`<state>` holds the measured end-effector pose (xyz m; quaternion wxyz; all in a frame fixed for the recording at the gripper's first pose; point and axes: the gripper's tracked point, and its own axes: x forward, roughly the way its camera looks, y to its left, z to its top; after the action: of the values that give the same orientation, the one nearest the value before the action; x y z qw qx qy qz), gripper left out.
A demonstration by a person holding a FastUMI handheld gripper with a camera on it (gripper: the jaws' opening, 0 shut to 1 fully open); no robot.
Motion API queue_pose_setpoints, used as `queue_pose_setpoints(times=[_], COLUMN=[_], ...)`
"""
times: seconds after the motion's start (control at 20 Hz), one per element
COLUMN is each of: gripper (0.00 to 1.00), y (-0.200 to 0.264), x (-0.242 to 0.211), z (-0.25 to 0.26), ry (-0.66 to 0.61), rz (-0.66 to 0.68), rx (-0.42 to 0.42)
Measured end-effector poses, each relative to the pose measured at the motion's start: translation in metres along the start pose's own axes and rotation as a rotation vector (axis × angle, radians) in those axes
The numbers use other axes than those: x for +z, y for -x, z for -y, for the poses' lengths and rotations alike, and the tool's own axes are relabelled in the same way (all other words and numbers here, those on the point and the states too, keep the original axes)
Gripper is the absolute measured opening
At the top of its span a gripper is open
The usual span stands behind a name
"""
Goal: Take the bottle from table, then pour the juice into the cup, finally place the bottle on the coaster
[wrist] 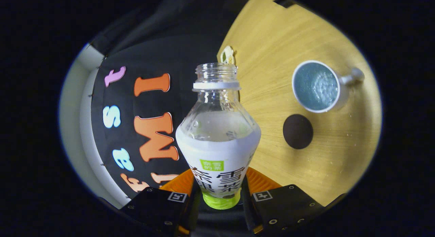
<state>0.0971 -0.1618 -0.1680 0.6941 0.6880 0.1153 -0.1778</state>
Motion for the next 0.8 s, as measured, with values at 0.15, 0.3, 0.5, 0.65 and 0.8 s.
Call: queue_pose_setpoints(times=[0.15,0.3,0.5,0.65,0.8], gripper=[0.55,0.55,0.56,0.57,0.57], y=[0.002,-0.001,-0.012,-0.019,-0.033], x=[0.007,0.012,0.016,0.013,0.02], z=[-0.012,-0.018,-0.007,-0.002,0.015], ry=[0.257,0.534,0.864,1.016,1.197], rz=[0.04,0.092,0.172,0.201,0.238], rx=[-0.003,-0.046,-0.148,-0.165,-0.238])
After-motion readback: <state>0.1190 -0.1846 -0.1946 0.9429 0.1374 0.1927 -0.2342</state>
